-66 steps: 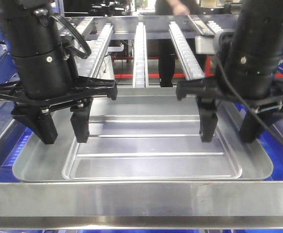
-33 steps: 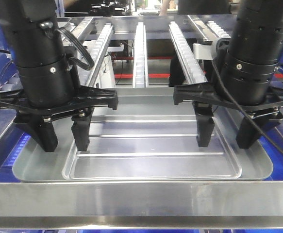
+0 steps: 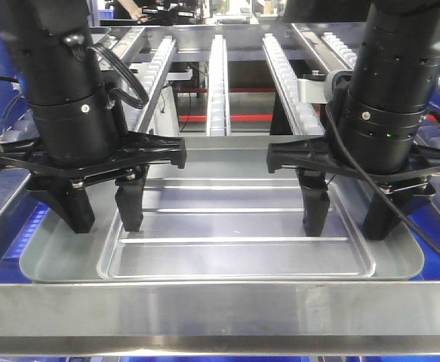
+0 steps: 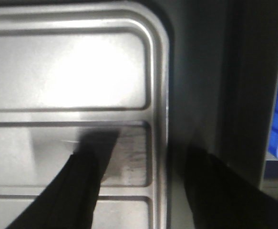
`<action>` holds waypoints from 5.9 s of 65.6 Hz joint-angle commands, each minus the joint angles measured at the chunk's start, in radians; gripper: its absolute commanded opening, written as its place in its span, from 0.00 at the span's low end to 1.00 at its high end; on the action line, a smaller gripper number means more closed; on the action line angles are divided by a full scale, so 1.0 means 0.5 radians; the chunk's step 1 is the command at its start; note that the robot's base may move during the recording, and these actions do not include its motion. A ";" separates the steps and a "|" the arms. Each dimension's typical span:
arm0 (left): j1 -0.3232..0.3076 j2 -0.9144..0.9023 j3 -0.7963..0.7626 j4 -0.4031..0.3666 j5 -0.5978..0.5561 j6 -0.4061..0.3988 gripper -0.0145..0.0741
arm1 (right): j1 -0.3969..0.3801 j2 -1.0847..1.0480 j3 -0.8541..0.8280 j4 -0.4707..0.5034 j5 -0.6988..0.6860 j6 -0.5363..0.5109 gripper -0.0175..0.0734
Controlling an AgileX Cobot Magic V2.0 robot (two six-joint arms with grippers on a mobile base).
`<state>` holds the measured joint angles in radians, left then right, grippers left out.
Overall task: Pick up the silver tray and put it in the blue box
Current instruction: 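Close both grippers on the tray's side rims, then lift the tray with both grippers and pull it toward the robot, then hold the tray level in both grippers while the base drives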
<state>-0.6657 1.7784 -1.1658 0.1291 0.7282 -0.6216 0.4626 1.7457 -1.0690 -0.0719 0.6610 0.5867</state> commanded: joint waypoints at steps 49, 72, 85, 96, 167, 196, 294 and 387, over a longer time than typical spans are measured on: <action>-0.009 -0.091 0.029 -0.052 -0.111 -0.026 0.42 | -0.006 -0.084 -0.062 0.001 -0.029 -0.019 0.74; -0.009 -0.091 0.029 -0.052 -0.111 -0.026 0.41 | -0.006 -0.084 -0.062 0.001 -0.029 -0.019 0.74; -0.009 -0.091 0.029 -0.052 -0.104 -0.026 0.16 | -0.006 -0.084 -0.062 0.001 -0.029 -0.019 0.55; -0.009 -0.091 0.029 -0.048 -0.104 -0.026 0.16 | -0.006 -0.084 -0.062 0.001 -0.029 -0.019 0.23; 0.005 -0.091 0.025 -0.021 -0.124 -0.026 0.16 | -0.006 -0.082 -0.066 0.002 -0.064 -0.019 0.26; -0.005 -0.333 -0.112 -0.006 0.206 -0.029 0.16 | 0.092 -0.426 -0.092 0.002 0.141 0.168 0.26; -0.495 -1.012 0.461 0.251 0.400 -0.543 0.16 | 0.607 -0.974 0.401 -0.315 0.248 0.770 0.26; -0.495 -1.008 0.461 0.251 0.409 -0.543 0.16 | 0.607 -0.974 0.401 -0.315 0.255 0.770 0.26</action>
<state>-0.9051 1.3027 -0.9129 0.2296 0.9246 -0.8952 0.7677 1.2920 -0.8457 -0.1845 0.7965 0.9708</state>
